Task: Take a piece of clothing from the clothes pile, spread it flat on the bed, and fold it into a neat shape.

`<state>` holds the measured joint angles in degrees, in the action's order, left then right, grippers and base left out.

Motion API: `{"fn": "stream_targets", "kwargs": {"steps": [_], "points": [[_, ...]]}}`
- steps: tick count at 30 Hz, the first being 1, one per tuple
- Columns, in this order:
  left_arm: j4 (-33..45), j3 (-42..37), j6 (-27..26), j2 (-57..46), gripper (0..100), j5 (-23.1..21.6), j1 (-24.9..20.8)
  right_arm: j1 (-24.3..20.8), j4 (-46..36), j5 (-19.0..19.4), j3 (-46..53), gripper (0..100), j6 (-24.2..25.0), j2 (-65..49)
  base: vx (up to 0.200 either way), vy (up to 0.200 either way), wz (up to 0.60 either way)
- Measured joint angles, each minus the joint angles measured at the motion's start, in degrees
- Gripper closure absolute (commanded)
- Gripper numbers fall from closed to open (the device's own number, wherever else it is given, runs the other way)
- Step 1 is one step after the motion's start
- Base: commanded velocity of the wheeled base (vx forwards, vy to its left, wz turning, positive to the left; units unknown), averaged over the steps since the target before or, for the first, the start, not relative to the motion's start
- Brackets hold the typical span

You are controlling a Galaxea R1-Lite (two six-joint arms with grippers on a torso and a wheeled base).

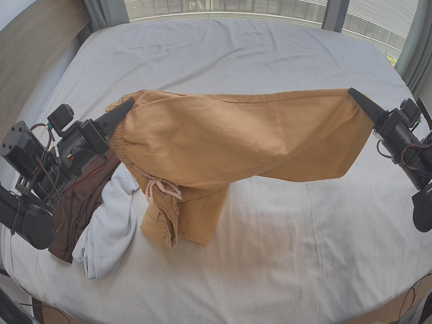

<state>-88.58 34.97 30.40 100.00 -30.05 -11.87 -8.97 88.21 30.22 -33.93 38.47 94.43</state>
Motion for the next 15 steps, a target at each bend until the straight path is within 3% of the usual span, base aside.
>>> {"fn": "stream_targets", "kwargs": {"steps": [15], "points": [[0.0,0.4,0.2,0.0,100,0.0,0.7,3.6,0.0,1.7,-0.7,100,1.3,-0.6,0.000,0.000,0.00]]}}
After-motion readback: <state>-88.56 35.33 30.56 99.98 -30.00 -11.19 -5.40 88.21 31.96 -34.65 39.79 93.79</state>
